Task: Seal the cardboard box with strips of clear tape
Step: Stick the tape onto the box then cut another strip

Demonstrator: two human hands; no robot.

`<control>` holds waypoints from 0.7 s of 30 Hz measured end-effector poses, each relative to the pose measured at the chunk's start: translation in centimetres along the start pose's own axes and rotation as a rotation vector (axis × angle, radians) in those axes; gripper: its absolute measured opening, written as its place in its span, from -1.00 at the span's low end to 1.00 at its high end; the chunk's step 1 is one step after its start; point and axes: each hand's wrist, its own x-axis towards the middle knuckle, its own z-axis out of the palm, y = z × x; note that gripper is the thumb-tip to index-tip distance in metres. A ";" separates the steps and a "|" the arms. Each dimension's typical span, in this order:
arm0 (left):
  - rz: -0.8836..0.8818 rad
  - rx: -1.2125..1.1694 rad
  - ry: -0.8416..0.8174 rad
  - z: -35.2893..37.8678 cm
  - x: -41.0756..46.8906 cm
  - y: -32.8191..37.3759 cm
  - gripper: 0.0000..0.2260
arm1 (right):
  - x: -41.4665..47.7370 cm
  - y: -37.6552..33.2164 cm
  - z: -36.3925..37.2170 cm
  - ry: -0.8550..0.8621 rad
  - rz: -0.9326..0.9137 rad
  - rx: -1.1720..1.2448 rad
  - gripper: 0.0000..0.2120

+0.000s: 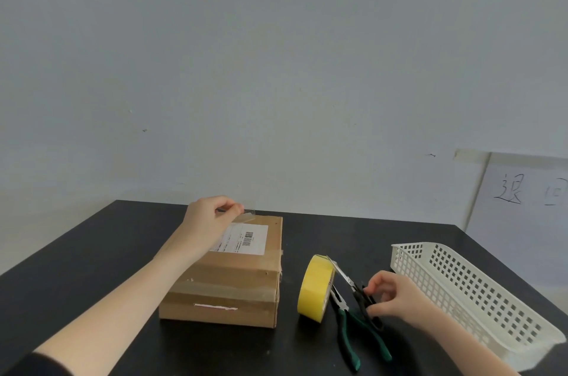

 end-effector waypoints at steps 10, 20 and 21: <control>0.026 0.008 0.004 -0.4 -0.2 -0.1 -0.89 | -0.9 -1.6 -2.7 -0.051 -0.001 -0.223 -0.75; 0.110 0.040 0.059 -3.2 -0.8 0.2 -0.90 | 0.9 -12.3 -1.7 0.252 -0.207 -0.203 -0.90; 0.112 0.042 0.068 -3.8 -0.8 0.1 -0.90 | 1.1 -13.9 -1.0 0.233 -0.250 -0.165 -0.92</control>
